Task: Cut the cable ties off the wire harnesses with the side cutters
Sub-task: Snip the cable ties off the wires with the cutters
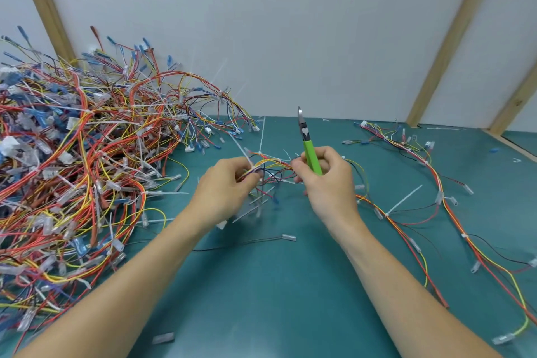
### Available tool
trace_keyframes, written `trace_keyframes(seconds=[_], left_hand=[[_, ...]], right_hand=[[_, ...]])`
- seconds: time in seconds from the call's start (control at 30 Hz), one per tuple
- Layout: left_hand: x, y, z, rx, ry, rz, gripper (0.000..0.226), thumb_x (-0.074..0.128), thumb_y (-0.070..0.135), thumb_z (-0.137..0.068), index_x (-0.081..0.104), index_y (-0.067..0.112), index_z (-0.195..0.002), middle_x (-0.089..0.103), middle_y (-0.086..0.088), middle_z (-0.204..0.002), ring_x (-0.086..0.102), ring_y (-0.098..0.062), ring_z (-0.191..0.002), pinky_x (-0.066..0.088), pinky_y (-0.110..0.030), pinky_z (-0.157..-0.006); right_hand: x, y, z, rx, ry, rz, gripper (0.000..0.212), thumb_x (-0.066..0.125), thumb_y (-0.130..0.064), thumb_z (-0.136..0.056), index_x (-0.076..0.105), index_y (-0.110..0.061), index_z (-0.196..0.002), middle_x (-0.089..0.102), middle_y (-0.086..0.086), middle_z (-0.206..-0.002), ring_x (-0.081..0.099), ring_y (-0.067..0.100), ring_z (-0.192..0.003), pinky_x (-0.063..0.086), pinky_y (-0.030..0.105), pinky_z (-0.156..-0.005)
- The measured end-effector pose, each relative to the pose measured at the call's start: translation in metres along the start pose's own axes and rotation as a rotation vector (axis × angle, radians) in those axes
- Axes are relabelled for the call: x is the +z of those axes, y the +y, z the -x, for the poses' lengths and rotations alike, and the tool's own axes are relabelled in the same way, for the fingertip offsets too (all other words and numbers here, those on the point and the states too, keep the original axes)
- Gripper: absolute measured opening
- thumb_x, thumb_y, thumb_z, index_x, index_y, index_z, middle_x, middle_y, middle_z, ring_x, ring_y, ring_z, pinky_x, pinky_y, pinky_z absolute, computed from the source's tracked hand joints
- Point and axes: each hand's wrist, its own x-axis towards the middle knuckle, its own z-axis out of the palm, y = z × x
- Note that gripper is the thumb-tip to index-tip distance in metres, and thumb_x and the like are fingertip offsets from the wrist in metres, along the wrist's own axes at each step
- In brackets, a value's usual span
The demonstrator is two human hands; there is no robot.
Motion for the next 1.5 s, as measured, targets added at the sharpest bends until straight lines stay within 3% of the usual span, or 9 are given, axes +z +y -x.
trace_keyframes(seconds=[0.13,0.37,0.57,0.7,0.87,1.0,1.13,1.27,1.5], left_hand=[[-0.002,-0.019,0.008,0.177,0.146,-0.223,0.009,0.058,0.027,-0.1,0.066,0.025,-0.103,0.065,0.005,-0.084,0.058,-0.028,-0.084,0.049,-0.041,-0.074],[-0.014,-0.016,0.007,0.48,0.389,-0.539,0.015,0.053,0.019,-0.099,0.068,0.017,-0.102,0.056,-0.002,-0.088,0.052,-0.03,-0.082,0.029,-0.034,-0.068],[-0.001,-0.035,0.011,0.393,0.215,-0.296,0.015,0.061,0.035,-0.098,0.07,0.023,-0.099,0.056,0.011,-0.083,0.054,-0.019,-0.083,0.035,-0.037,-0.073],[-0.002,-0.043,0.007,0.278,0.32,0.007,0.009,0.062,0.033,-0.098,0.062,0.026,-0.093,0.062,0.006,-0.07,0.056,-0.018,-0.067,0.047,-0.039,-0.063],[-0.007,-0.041,0.007,0.34,0.236,-0.043,0.004,0.07,0.021,-0.094,0.068,0.018,-0.092,0.063,0.005,-0.083,0.058,-0.022,-0.08,0.048,-0.05,-0.081],[-0.009,-0.031,0.01,0.47,0.136,0.063,0.004,0.071,0.013,-0.092,0.07,0.012,-0.088,0.061,0.001,-0.083,0.057,-0.016,-0.081,0.045,-0.031,-0.077],[-0.002,-0.029,0.014,0.441,0.015,0.111,0.003,0.073,0.01,-0.09,0.072,0.008,-0.087,0.062,-0.006,-0.091,0.06,-0.019,-0.088,0.046,-0.026,-0.083],[0.001,-0.03,0.015,0.383,0.077,0.101,0.008,0.078,0.005,-0.084,0.073,0.01,-0.087,0.067,0.004,-0.085,0.061,-0.008,-0.081,0.043,-0.015,-0.079],[0.005,-0.028,0.017,0.276,0.177,0.123,0.008,0.074,0.018,-0.089,0.072,0.022,-0.082,0.071,0.015,-0.075,0.066,-0.004,-0.079,0.038,-0.005,-0.075]], right_hand=[[-0.008,-0.002,0.0,-0.15,0.155,0.149,0.014,0.072,-0.028,-0.086,0.061,-0.025,-0.094,0.069,-0.009,-0.084,0.067,0.012,-0.079,0.056,0.04,-0.076],[-0.003,-0.005,0.01,-0.357,-0.029,0.101,0.012,0.072,-0.028,-0.088,0.062,-0.024,-0.092,0.069,-0.009,-0.082,0.069,0.016,-0.076,0.057,0.036,-0.07],[-0.002,-0.016,0.006,-0.053,-0.15,-0.274,0.026,0.069,-0.036,-0.087,0.061,-0.013,-0.095,0.07,0.001,-0.08,0.068,0.016,-0.067,0.053,0.03,-0.059],[-0.015,-0.011,0.003,-0.236,-0.188,0.114,0.034,0.067,-0.058,-0.085,0.063,-0.025,-0.088,0.071,-0.002,-0.079,0.067,0.017,-0.072,0.054,0.04,-0.067],[-0.018,-0.009,0.003,-0.31,-0.203,0.515,0.042,0.064,-0.07,-0.08,0.061,-0.029,-0.088,0.07,-0.011,-0.079,0.067,0.014,-0.08,0.054,0.042,-0.076],[-0.01,-0.013,0.006,-0.19,-0.207,0.104,0.02,0.076,-0.039,-0.081,0.066,-0.023,-0.088,0.074,-0.008,-0.081,0.071,0.013,-0.075,0.058,0.041,-0.076],[-0.01,-0.006,0.004,-0.108,-0.326,0.171,0.022,0.078,-0.026,-0.08,0.061,-0.022,-0.093,0.077,-0.01,-0.088,0.072,0.023,-0.079,0.059,0.047,-0.08],[-0.012,0.004,0.002,-0.134,-0.317,0.51,0.03,0.079,-0.053,-0.08,0.062,-0.028,-0.083,0.071,-0.012,-0.079,0.064,0.014,-0.078,0.054,0.041,-0.077],[-0.037,-0.011,-0.011,-0.206,-0.284,0.598,0.051,0.065,-0.08,-0.065,0.067,-0.034,-0.085,0.071,-0.019,-0.078,0.065,0.006,-0.078,0.054,0.037,-0.074]])
